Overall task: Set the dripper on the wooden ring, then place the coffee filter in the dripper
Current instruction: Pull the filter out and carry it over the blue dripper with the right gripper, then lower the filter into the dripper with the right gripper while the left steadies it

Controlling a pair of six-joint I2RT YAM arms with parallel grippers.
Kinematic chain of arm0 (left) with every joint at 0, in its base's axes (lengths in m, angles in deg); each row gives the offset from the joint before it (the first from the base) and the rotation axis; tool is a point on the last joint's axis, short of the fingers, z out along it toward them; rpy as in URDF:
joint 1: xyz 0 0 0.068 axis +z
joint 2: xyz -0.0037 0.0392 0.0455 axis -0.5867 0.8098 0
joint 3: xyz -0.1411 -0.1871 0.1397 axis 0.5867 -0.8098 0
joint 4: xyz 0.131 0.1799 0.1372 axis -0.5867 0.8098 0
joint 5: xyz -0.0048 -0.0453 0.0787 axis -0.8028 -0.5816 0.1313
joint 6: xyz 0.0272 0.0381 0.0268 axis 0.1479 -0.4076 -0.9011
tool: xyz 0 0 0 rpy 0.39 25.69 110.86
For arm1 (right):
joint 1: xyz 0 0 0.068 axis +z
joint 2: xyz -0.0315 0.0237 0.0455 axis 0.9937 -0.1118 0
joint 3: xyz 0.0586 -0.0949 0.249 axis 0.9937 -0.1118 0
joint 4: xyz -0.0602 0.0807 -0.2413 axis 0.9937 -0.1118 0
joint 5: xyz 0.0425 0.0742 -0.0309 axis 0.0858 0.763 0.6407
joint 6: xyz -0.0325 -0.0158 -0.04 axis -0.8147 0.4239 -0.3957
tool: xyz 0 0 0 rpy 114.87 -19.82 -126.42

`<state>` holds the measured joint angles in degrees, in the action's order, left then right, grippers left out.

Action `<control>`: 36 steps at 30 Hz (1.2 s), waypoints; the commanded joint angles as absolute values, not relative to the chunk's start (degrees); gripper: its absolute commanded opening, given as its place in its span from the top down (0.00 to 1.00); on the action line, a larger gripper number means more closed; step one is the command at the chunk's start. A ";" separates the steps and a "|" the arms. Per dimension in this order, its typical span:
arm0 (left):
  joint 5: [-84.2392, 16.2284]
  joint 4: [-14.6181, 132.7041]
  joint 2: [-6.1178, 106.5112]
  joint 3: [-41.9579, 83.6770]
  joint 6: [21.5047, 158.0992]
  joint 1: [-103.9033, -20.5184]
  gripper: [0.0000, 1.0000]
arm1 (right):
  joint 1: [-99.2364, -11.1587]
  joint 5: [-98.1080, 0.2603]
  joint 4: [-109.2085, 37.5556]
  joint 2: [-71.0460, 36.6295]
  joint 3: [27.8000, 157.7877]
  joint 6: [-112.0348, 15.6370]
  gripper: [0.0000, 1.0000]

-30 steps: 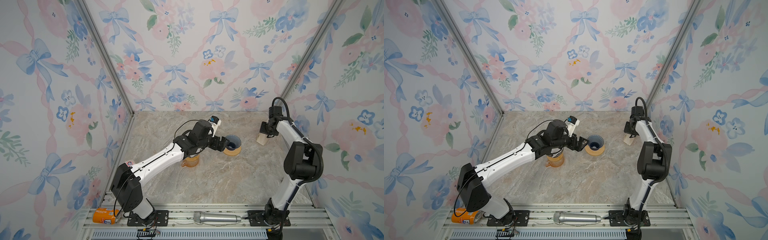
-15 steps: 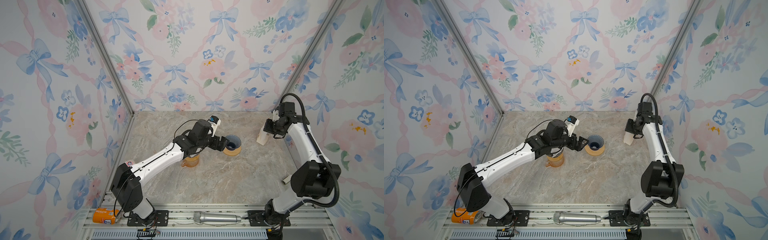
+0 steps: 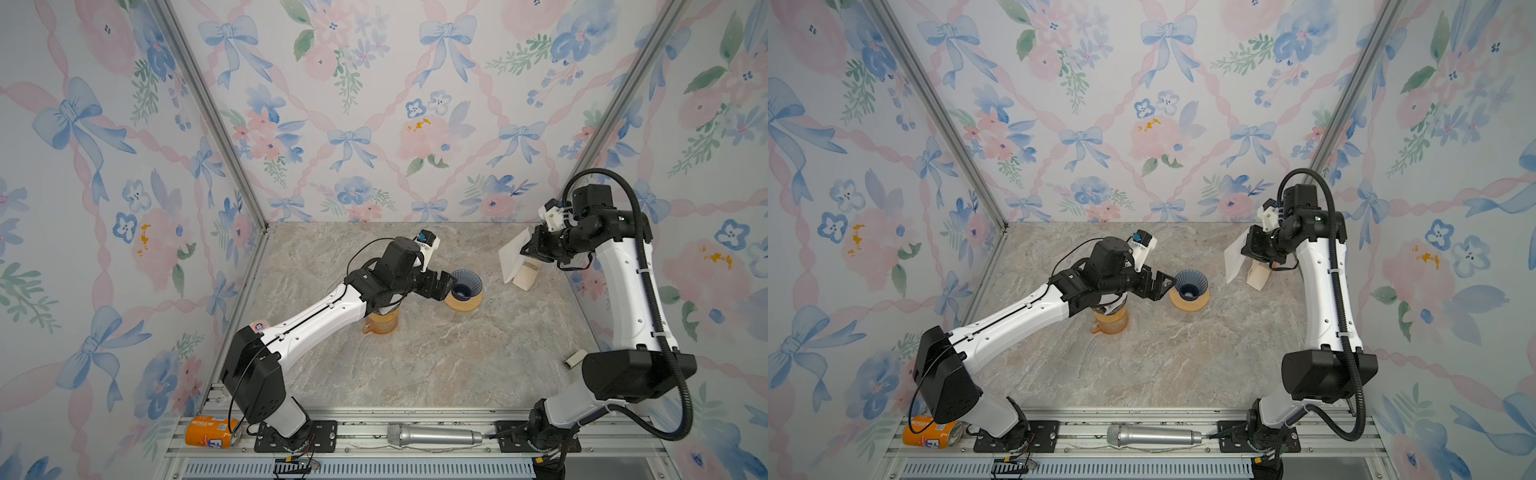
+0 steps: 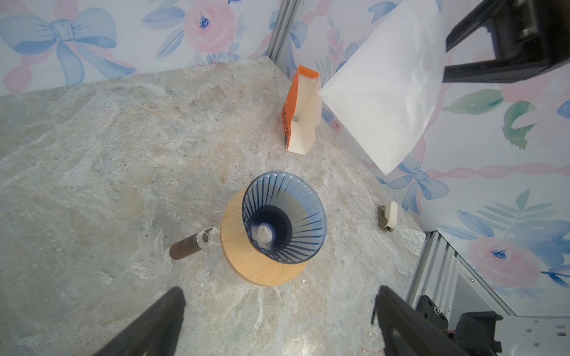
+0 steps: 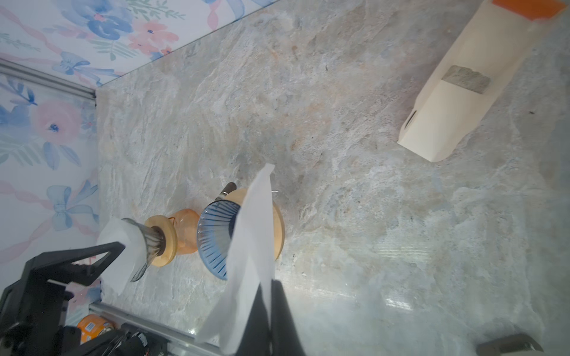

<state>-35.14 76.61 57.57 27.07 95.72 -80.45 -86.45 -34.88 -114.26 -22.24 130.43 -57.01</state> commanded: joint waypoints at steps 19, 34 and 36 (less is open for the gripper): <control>-37.29 75.83 56.38 25.98 94.04 -79.08 0.03 | -72.47 -37.51 -129.23 -31.38 137.46 -54.54 1.00; -39.33 76.00 57.32 27.40 93.67 -78.99 0.03 | -69.03 -43.57 -130.34 -41.05 143.98 -51.48 1.00; -39.56 75.96 57.74 27.99 93.59 -78.99 0.03 | -68.32 -45.00 -130.63 -42.27 144.88 -51.31 1.00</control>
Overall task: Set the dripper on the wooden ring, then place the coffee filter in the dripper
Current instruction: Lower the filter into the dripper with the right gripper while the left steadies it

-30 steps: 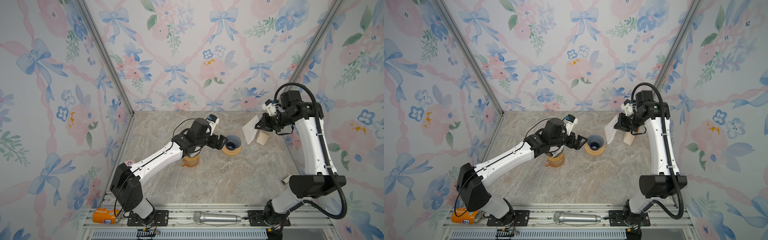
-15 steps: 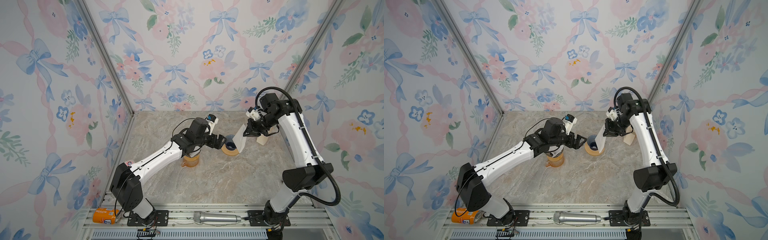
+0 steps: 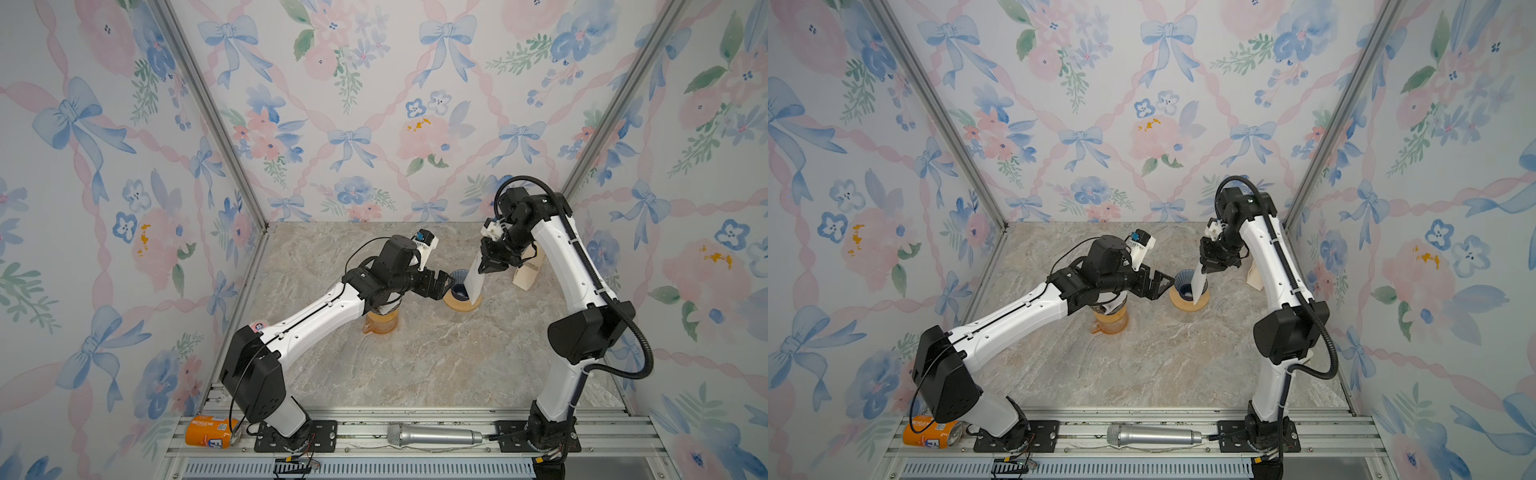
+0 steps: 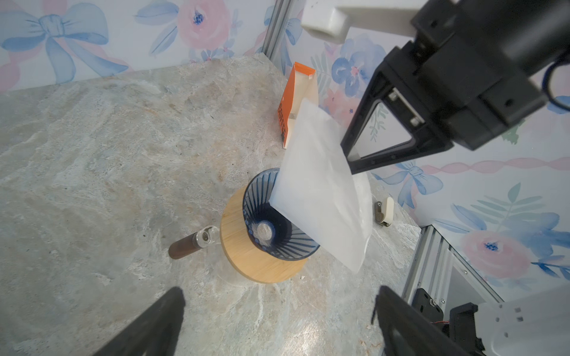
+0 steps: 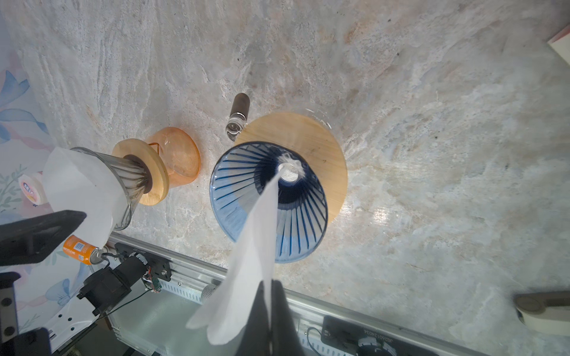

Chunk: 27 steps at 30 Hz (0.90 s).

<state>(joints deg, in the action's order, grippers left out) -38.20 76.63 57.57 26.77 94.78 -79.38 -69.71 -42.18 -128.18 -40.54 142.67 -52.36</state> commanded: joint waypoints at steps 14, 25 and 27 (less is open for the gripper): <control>-41.00 76.04 62.62 32.58 93.59 -78.75 0.03 | -66.47 -48.16 -126.12 -43.08 141.03 -50.17 1.00; -42.21 76.39 68.58 36.61 95.96 -77.77 0.09 | -64.03 -53.43 -127.25 -44.63 141.86 -50.25 0.99; -42.26 76.61 69.30 36.79 96.73 -77.52 0.12 | -63.98 -53.84 -126.75 -44.37 141.04 -50.17 0.98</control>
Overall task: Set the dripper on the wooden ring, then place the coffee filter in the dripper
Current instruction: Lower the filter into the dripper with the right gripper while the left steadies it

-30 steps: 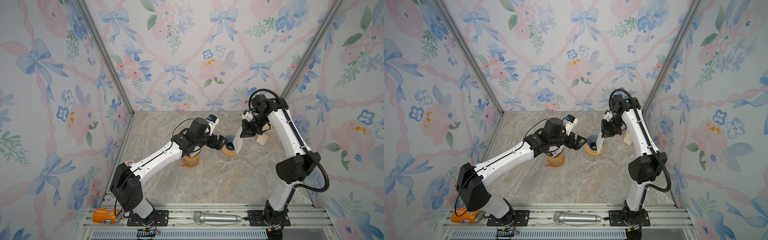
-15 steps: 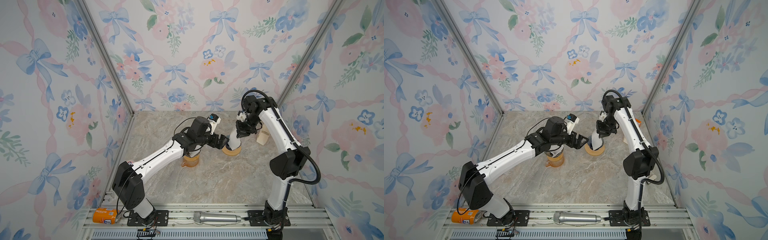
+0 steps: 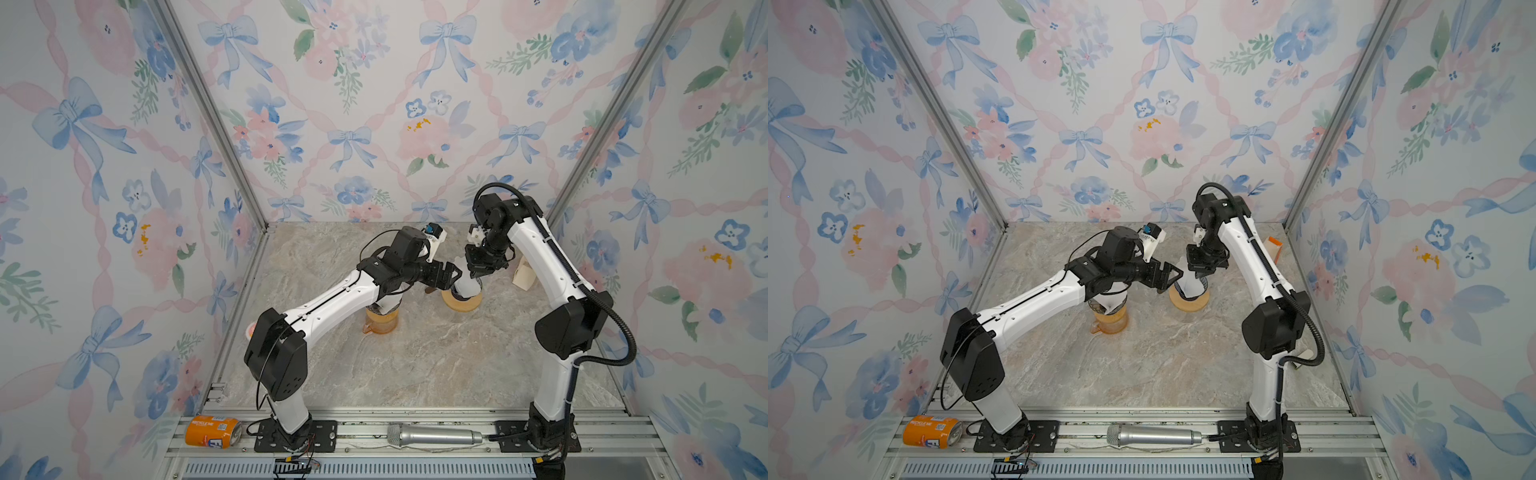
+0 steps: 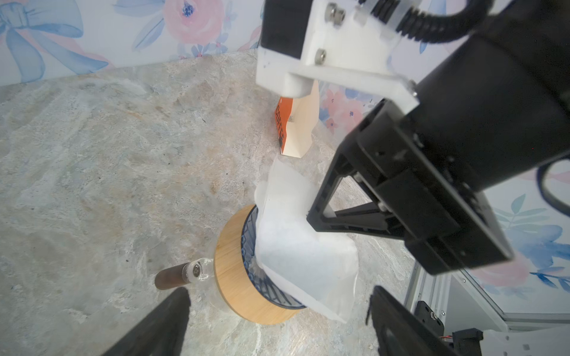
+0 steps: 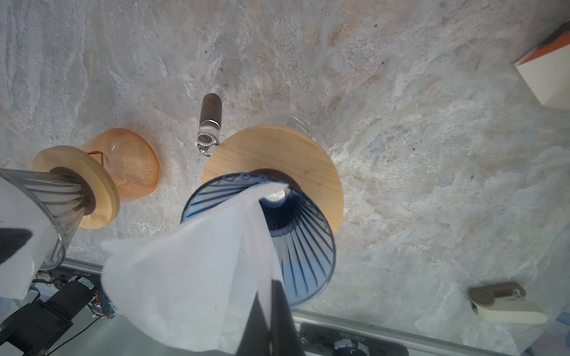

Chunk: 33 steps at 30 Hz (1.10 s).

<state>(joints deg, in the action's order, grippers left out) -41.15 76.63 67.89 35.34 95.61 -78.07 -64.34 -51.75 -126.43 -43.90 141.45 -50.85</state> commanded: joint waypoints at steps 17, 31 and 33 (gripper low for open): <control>-43.00 77.74 74.07 37.97 100.54 -76.35 0.37 | -63.81 -54.99 -120.93 -39.74 136.35 -49.99 0.83; -43.26 77.76 74.76 37.71 101.16 -76.28 0.42 | -65.72 -57.21 -115.88 -34.07 127.61 -49.44 0.70; -43.48 77.76 74.84 37.65 101.14 -76.29 0.42 | -65.79 -56.80 -115.32 -33.95 126.54 -49.48 0.69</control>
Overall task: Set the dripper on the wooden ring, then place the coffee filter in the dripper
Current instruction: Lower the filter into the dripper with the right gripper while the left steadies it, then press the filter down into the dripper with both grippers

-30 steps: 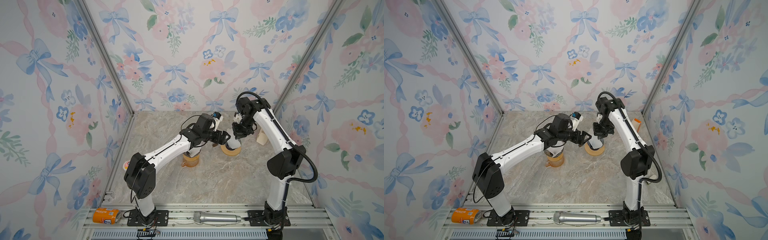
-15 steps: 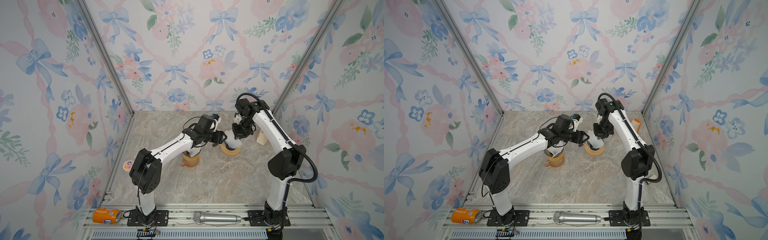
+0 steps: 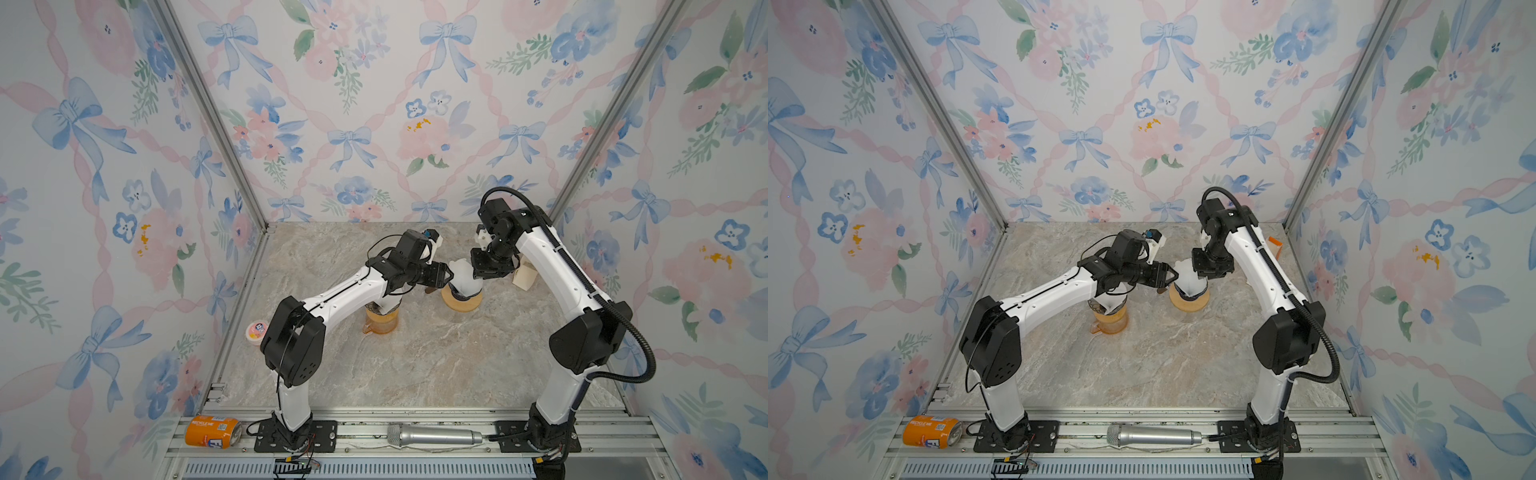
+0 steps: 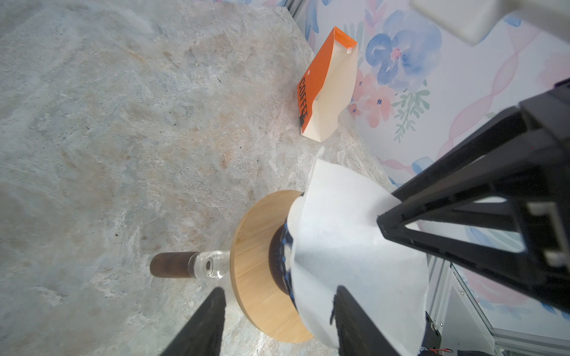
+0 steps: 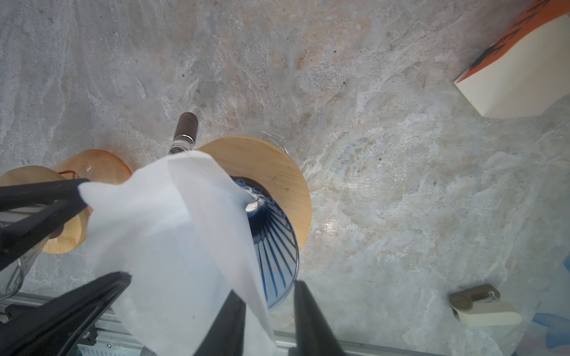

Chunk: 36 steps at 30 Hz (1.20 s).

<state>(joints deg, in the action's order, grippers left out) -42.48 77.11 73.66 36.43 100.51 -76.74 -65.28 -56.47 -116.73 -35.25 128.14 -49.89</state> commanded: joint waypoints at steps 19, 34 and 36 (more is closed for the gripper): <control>-44.58 78.28 75.88 36.83 101.24 -76.18 0.43 | -65.77 -60.65 -111.43 -34.83 120.60 -48.85 0.69; -44.18 78.82 75.30 37.36 101.06 -75.67 0.42 | -65.76 -60.47 -109.08 -36.19 118.55 -49.25 0.69; -44.09 78.99 75.11 37.34 100.97 -75.47 0.42 | -65.74 -60.50 -108.77 -36.18 118.17 -49.20 0.69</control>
<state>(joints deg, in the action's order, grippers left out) -43.79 77.33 75.16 36.43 100.92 -76.00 -65.54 -59.71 -109.25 -35.40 119.13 -49.56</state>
